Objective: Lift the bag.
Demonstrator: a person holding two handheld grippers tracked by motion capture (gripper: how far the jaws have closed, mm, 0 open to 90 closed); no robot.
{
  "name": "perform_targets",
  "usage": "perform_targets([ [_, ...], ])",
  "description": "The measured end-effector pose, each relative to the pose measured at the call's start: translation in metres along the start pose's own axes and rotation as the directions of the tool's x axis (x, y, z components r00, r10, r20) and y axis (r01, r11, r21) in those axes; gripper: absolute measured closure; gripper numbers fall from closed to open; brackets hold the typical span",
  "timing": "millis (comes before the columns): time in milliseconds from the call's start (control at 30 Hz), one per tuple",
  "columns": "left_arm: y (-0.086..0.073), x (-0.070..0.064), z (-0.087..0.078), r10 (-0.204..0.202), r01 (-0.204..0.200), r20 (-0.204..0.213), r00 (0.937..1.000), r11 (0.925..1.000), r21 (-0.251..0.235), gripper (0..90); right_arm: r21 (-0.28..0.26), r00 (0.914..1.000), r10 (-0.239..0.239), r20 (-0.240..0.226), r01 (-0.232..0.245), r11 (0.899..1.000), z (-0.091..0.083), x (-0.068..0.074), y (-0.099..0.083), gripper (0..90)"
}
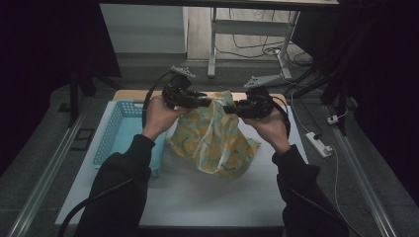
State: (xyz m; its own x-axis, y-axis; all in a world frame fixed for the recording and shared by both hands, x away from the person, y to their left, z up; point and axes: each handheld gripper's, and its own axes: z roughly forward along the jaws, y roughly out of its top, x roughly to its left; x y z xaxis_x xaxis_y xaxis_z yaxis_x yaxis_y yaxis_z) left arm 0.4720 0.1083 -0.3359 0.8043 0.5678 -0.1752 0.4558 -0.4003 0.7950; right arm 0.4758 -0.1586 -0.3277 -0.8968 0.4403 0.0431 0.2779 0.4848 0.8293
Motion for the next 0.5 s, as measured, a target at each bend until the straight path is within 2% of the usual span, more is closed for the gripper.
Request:
perform_targets([
  [67,-0.004,-0.002,0.0,0.006,-0.006,0.0,1.0,1.0,-0.004,50.7,-0.002,1.0,0.004,0.007,-0.004,1.0,-0.001,0.0,-0.002,69.5],
  [233,-0.013,-0.008,-0.005,0.06,-0.061,-0.048,0.997,0.998,-0.014,37.7,-0.012,0.9997,0.022,0.014,-0.022,1.0,-0.002,0.001,-0.004,58.7],
  [300,-0.015,-0.011,-0.007,0.065,-0.067,-0.063,0.9958,0.9974,-0.025,34.7,-0.018,0.9994,0.03,0.018,-0.029,0.999,-0.004,0.001,-0.004,54.1],
  [500,-0.024,-0.015,-0.015,0.041,-0.042,-0.045,0.9982,0.9984,-0.038,26.1,-0.032,0.9986,0.045,0.028,-0.045,0.998,-0.01,0.003,-0.008,49.0],
])
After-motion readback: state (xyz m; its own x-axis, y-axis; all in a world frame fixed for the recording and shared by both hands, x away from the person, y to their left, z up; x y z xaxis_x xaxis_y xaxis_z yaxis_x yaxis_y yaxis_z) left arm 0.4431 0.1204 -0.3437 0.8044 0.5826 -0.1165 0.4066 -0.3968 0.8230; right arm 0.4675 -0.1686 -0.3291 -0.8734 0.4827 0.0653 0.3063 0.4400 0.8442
